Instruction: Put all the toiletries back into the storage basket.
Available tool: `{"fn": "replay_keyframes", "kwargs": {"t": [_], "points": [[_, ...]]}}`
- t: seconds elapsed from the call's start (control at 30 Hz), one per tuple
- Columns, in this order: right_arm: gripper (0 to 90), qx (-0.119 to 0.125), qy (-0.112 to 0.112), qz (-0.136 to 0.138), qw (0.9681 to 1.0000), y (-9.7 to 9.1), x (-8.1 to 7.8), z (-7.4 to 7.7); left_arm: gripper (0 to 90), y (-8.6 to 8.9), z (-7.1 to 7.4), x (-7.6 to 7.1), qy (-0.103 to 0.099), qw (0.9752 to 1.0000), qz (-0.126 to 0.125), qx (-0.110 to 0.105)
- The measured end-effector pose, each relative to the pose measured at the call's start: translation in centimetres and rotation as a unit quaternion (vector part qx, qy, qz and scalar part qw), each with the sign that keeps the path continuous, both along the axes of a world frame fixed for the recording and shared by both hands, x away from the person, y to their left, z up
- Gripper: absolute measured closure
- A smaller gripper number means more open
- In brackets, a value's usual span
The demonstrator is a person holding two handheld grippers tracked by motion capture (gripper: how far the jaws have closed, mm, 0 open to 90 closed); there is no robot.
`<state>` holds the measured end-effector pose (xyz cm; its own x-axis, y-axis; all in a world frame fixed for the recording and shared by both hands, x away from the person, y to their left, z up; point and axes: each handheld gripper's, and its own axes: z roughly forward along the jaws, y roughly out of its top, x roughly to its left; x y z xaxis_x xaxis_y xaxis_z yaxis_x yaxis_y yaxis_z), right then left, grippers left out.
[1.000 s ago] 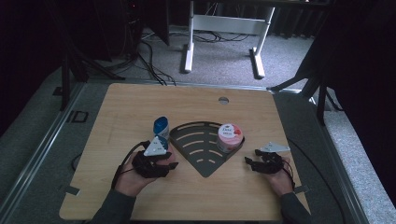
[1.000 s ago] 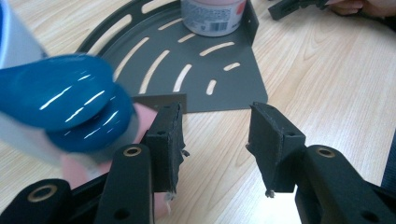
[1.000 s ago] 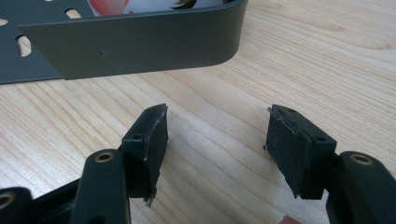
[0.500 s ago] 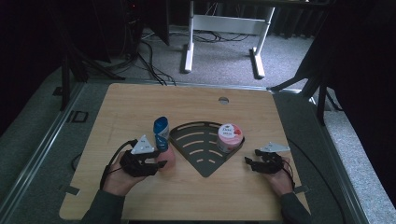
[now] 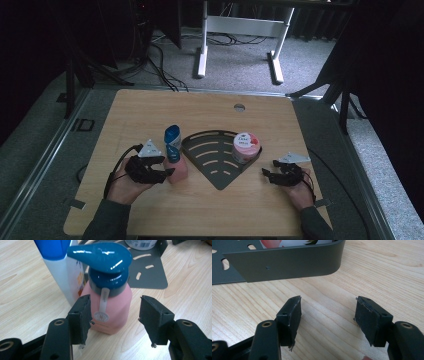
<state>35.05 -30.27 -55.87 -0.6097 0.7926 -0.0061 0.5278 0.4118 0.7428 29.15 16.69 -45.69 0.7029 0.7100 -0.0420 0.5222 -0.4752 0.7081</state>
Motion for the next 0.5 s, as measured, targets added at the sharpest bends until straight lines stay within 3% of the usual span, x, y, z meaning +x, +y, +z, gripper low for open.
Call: {"fn": "replay_keyframes", "kwargs": {"t": [0.33, 0.5], "points": [[37.1, 0.0, 0.0, 0.001, 1.0, 0.0, 0.0, 0.0, 40.1, -0.6, 0.2, 1.2, -0.016, 0.9997, -0.005, 0.02], [37.0, 0.0, 0.0, 0.001, 1.0, 0.0, 0.0, 0.0, 40.3, -0.8, 0.1, 1.8, -0.016, 0.9997, -0.009, 0.016]]}}
